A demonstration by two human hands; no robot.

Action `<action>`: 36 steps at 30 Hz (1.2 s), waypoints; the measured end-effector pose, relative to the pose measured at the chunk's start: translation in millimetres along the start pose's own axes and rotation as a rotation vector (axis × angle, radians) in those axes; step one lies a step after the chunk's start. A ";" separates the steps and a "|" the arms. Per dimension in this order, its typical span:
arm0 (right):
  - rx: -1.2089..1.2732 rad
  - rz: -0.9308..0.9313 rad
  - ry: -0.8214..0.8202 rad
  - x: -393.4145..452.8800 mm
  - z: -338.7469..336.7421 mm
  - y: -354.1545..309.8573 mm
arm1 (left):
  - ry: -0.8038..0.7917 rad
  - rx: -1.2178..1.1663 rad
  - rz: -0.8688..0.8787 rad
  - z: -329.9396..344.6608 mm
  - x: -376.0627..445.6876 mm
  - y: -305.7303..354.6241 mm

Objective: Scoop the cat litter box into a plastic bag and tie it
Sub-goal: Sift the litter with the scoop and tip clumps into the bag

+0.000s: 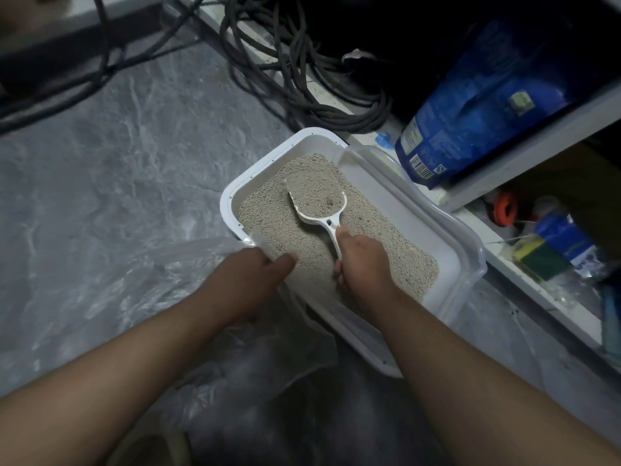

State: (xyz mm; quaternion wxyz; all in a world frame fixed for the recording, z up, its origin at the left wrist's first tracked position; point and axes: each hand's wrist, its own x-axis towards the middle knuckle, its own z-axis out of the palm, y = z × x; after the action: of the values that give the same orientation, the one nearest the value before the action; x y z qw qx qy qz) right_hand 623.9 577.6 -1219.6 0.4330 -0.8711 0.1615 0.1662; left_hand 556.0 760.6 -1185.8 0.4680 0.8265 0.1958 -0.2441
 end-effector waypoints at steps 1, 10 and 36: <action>-0.021 -0.024 -0.009 -3.9 -3.0 2.6 | -0.003 -0.013 -0.006 -0.2 -1.1 0.7; -0.065 -0.064 0.023 -24.1 -24.7 19.6 | -0.004 -0.153 -0.083 -0.2 -16.7 11.7; 0.128 0.020 0.046 -46.7 -42.6 25.1 | 0.027 -0.209 -0.101 6.0 -23.1 16.4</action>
State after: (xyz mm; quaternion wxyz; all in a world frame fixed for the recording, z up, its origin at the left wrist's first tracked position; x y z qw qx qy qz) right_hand 577.9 535.1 -1192.8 0.4824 -0.8435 0.1904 0.1398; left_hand 545.1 745.2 -1163.7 0.5359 0.7657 0.2677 -0.2343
